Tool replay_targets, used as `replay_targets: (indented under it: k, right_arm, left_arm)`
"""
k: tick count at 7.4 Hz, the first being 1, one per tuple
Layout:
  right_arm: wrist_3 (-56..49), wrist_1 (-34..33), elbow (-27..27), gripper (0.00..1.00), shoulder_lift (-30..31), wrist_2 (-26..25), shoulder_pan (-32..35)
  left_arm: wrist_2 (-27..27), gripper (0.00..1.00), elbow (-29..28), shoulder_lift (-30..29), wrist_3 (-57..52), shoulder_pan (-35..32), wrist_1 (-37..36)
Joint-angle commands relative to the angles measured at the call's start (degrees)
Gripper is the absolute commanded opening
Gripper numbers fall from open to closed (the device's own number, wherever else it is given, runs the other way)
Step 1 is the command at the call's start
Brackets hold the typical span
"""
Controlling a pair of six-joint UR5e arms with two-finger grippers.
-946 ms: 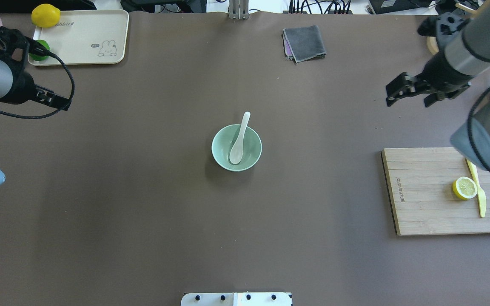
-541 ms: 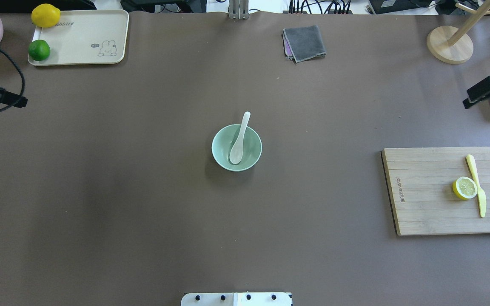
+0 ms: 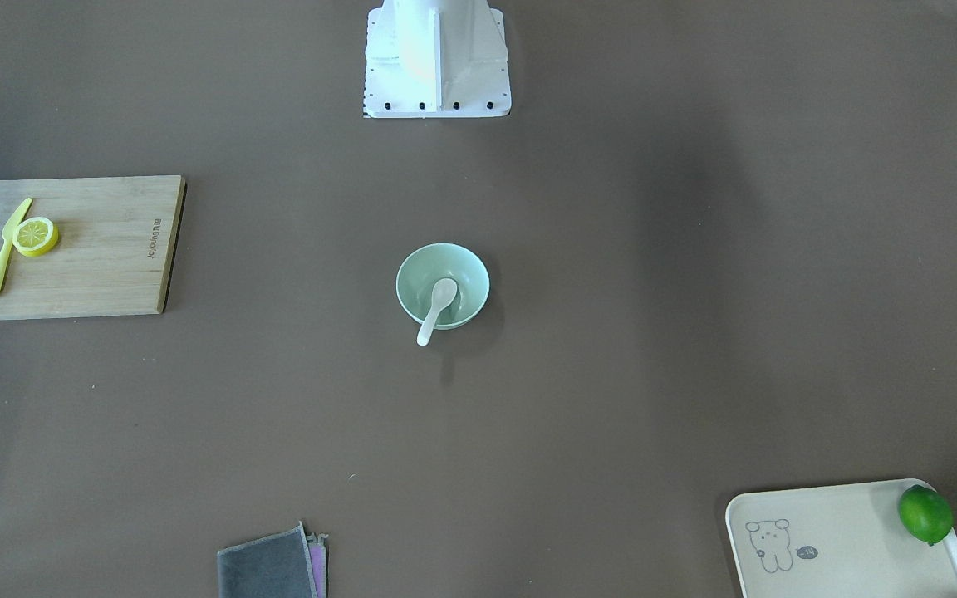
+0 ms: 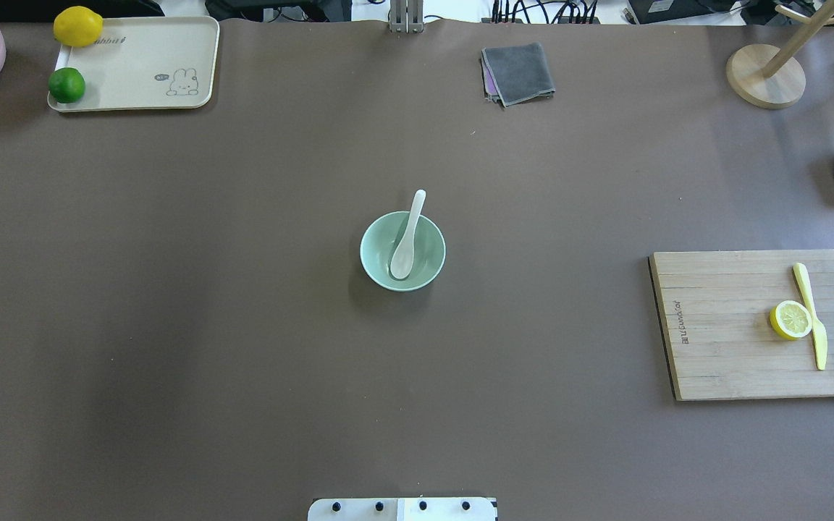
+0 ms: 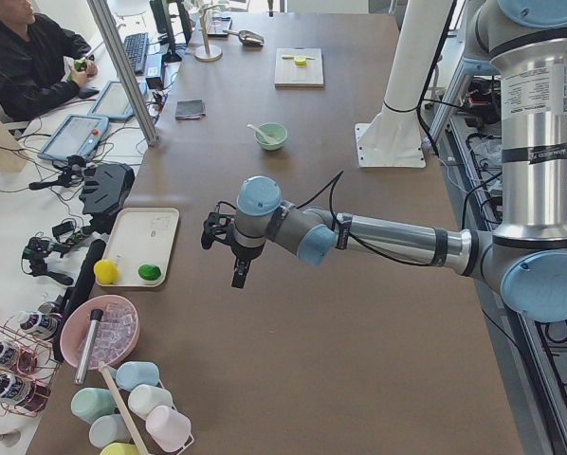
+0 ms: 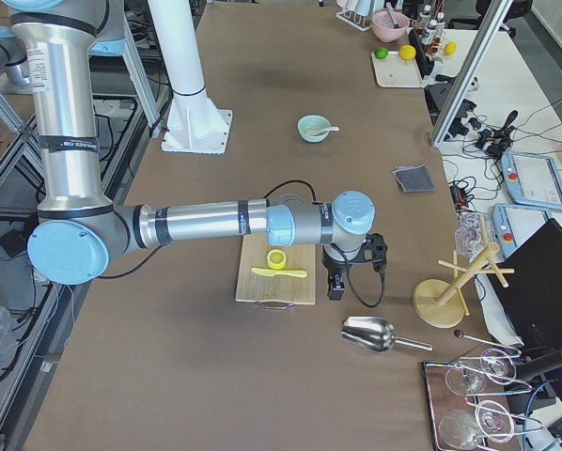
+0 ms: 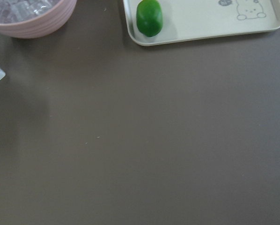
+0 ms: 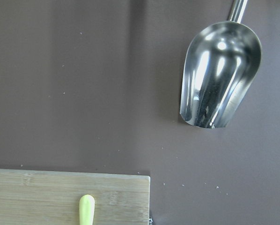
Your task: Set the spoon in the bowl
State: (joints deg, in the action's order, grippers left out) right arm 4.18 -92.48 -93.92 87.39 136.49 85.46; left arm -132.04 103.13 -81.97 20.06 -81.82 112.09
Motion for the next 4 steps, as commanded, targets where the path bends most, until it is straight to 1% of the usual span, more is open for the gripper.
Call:
replay_targets:
  k: [1,2,4]
  right_arm:
    - [0.04,0.02,0.06,1.00,0.58,-0.18,0.77]
    - [0.13,0.02,-0.47,1.00,0.58,-0.52,0.77]
    - [0.13,0.11,-0.91,1.00,-0.11,-0.70,0.77]
  left_arm:
    - [-3.98,0.98,0.14,2.08,-2.22,-4.73,-2.13]
    - [-4.28,0.98,-0.03,1.99,-2.91,-5.80,-2.32]
    - [-3.58,0.98,-0.73,1.81,-7.99,-5.98,-6.08]
